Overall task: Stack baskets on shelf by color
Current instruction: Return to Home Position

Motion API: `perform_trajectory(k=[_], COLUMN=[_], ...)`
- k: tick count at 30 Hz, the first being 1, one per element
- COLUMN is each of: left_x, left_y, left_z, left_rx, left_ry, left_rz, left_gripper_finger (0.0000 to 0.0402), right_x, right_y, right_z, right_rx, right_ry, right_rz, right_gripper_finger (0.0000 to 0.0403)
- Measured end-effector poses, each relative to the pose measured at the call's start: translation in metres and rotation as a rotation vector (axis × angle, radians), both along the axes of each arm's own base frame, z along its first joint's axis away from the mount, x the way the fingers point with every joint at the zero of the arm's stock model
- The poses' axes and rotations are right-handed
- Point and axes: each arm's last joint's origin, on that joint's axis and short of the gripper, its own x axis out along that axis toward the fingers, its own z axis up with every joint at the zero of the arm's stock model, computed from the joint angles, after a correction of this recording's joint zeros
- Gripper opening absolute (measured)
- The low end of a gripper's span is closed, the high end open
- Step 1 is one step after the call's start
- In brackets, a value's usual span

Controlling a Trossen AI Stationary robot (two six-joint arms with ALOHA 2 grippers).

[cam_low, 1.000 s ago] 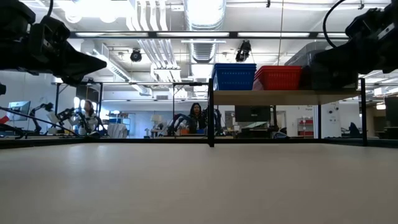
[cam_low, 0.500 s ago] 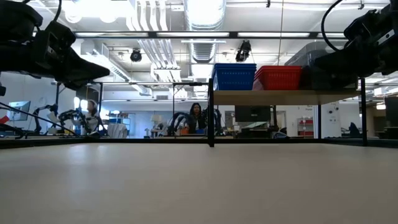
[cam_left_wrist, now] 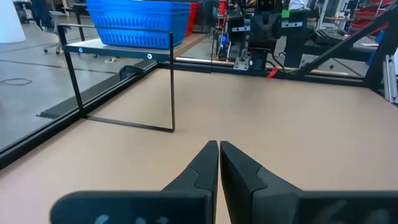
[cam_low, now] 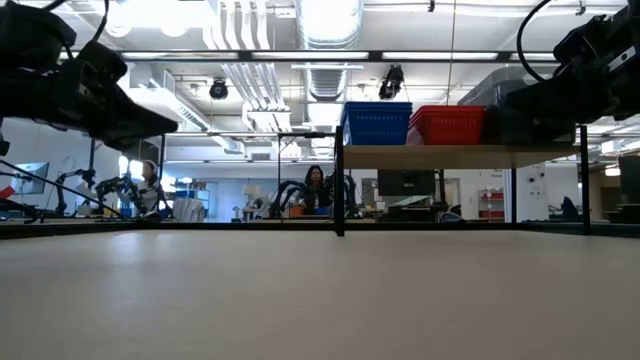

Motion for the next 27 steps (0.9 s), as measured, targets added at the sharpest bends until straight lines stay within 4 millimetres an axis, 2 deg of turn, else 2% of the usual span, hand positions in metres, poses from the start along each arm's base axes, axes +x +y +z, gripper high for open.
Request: perform_trajectory(k=[7,15,27], left_x=[0.0010,0.0021,0.0027], left_y=[0.0001,0.0003,0.0004], left_z=[-0.0018,-0.0040,-0.0053], left_rx=[-0.003,-0.008,-0.010], left_ry=[0.020,0.042,0.056], left_rz=[-0.001,-0.002,-0.003], left_gripper_finger=[0.0000,0.0000,0.0000], right_x=[-0.0002,-0.0057,-0.0057], right_y=[0.0002,0.0012,0.0019], right_z=[0.0004,0.0081,0.0072], right_rx=[0.000,-0.005,-0.118], right_ry=[-0.005,-0.101,-0.093], right_rz=[0.002,0.013,0.020], right_gripper_finger=[0.0009,0.0009,0.0009])
